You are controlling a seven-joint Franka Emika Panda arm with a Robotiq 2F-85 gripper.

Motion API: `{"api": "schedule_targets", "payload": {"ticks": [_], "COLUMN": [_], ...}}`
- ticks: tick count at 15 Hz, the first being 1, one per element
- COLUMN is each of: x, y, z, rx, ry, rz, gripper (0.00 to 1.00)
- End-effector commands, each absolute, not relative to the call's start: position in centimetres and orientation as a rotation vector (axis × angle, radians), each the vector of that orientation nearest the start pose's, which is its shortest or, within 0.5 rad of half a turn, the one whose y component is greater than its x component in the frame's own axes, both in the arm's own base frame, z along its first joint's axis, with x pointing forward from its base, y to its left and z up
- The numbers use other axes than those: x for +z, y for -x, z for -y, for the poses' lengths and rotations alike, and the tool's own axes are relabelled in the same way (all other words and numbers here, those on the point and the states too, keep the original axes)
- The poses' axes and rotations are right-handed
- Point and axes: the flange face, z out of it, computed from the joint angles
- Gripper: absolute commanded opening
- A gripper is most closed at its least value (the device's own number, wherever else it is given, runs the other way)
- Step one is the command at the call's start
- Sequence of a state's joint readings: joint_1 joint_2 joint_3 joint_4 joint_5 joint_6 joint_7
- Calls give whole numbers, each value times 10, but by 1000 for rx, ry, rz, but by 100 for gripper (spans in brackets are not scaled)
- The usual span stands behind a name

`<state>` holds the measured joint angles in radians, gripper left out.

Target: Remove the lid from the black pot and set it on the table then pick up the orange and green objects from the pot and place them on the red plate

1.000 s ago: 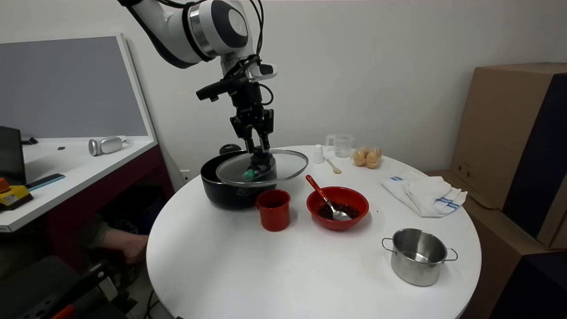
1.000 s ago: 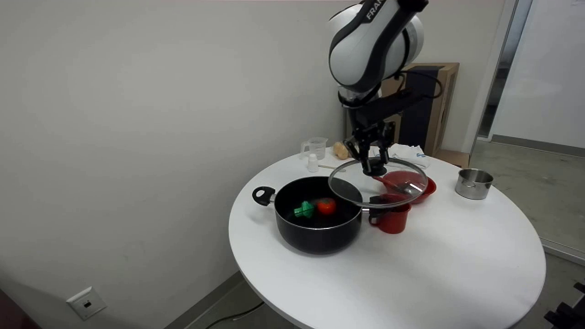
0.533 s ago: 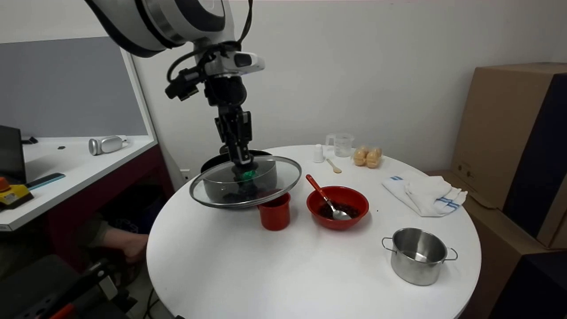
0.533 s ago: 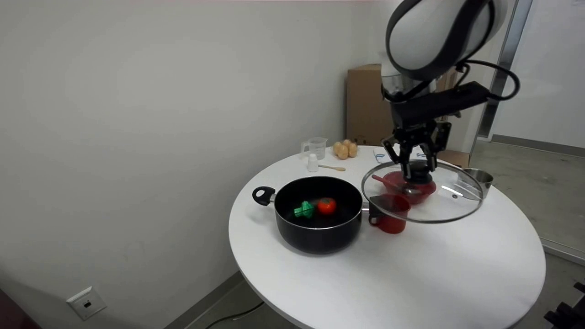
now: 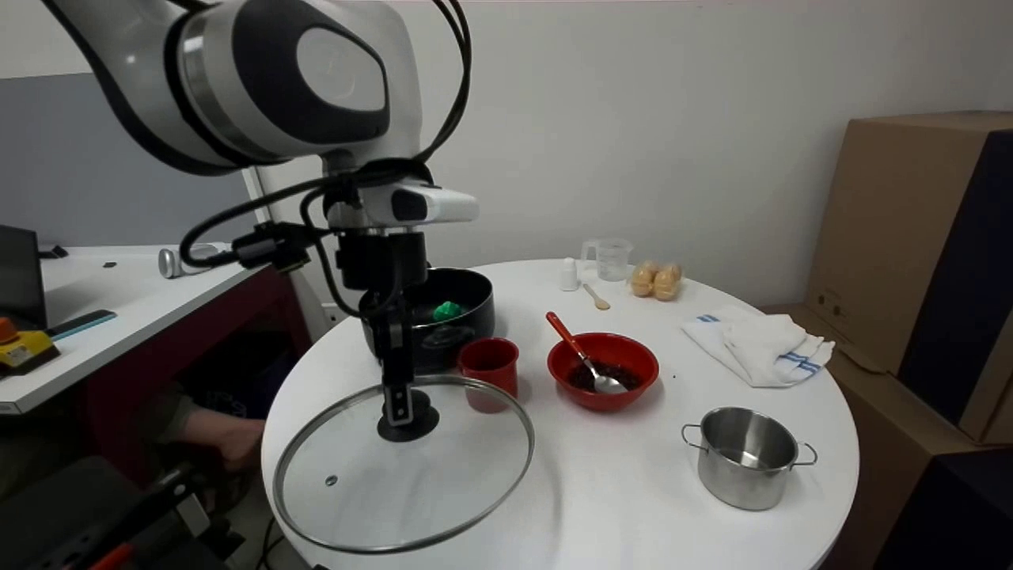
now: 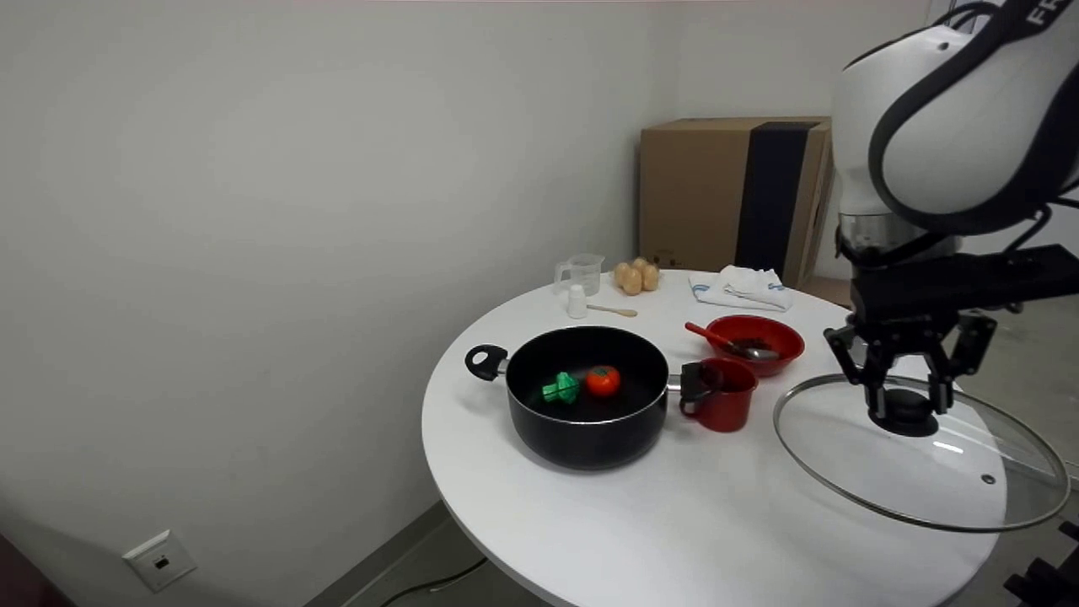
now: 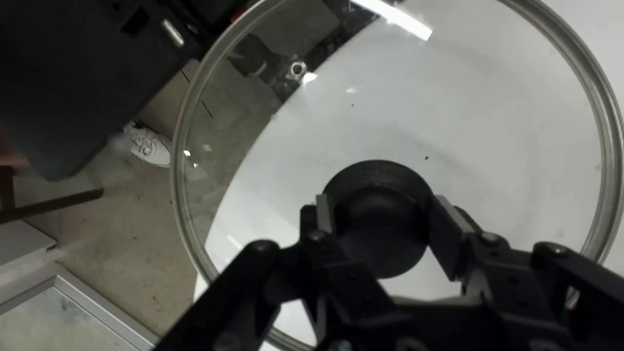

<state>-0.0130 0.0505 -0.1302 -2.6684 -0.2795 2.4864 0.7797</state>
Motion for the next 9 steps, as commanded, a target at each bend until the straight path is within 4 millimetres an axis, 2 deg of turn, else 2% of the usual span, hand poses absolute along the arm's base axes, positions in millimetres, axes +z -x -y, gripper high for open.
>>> {"api": "schedule_targets", "payload": {"ticks": [1,9], "x": [204,203], "y": [-368,-365], "z": [71,79], "rx": [268,226], "ry": [3083,3102], "rz": [-1231,-1173], "gripper": [24,24]}}
